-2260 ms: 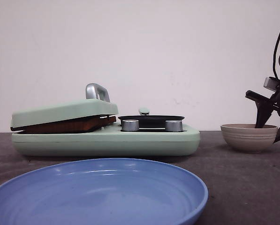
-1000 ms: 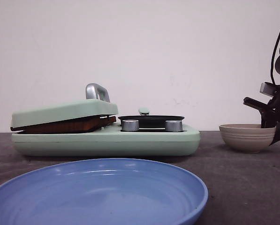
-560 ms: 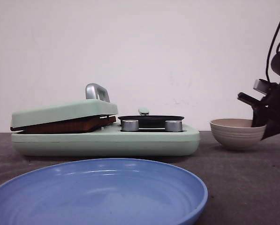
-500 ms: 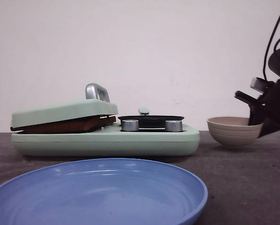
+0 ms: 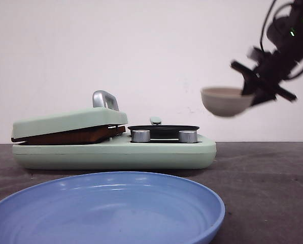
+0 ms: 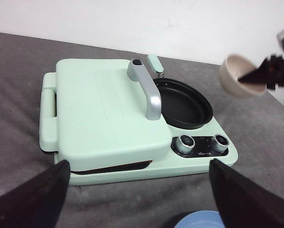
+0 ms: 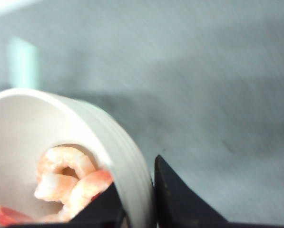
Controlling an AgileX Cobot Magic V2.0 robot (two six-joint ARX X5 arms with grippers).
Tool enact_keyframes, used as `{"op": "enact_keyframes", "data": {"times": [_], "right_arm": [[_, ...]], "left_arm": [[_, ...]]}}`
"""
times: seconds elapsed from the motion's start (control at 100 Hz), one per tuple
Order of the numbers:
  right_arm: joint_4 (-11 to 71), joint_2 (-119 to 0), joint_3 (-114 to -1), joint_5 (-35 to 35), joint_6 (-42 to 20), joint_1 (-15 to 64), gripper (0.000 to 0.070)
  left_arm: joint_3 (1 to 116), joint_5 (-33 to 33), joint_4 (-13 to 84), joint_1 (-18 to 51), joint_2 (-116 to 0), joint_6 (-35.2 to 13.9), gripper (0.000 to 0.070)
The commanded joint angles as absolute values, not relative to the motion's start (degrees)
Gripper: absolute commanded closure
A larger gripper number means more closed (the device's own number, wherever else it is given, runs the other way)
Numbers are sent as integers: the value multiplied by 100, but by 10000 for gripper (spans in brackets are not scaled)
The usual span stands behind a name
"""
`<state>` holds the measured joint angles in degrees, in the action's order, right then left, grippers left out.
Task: Make breakfast with bread and shrimp
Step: 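Lift the shrimp bowl with the right gripper toward the frying pan, then tilt the bowl over the black frying pan to pour the shrimp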
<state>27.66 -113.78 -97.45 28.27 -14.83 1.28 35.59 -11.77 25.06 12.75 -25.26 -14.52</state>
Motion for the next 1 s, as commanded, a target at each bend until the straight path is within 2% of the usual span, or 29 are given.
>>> {"op": "enact_keyframes", "data": {"times": [0.0,0.12,0.43,0.74,0.99], "right_arm": [[2751,-11373,-10108,2845,-1455,261,700],[2733,-11373,-10475,2792,-1450,515,700],[2224,-11375,-10656,1898,-980,1332,700],[1614,-11428,-10656,609,117,1925,700],[1190,-11478,-10656,-193,1315,2147,700]], "left_arm": [[3581,-1175,2453,1275,-2539,-1402,185],[3581,-1192,2462,1275,-2536,-1400,185],[3581,-1192,2495,1275,-2536,-1393,185],[3581,-1192,2497,1275,-2536,-1264,185],[3581,-1190,2508,1275,-2536,-1197,185]]}}
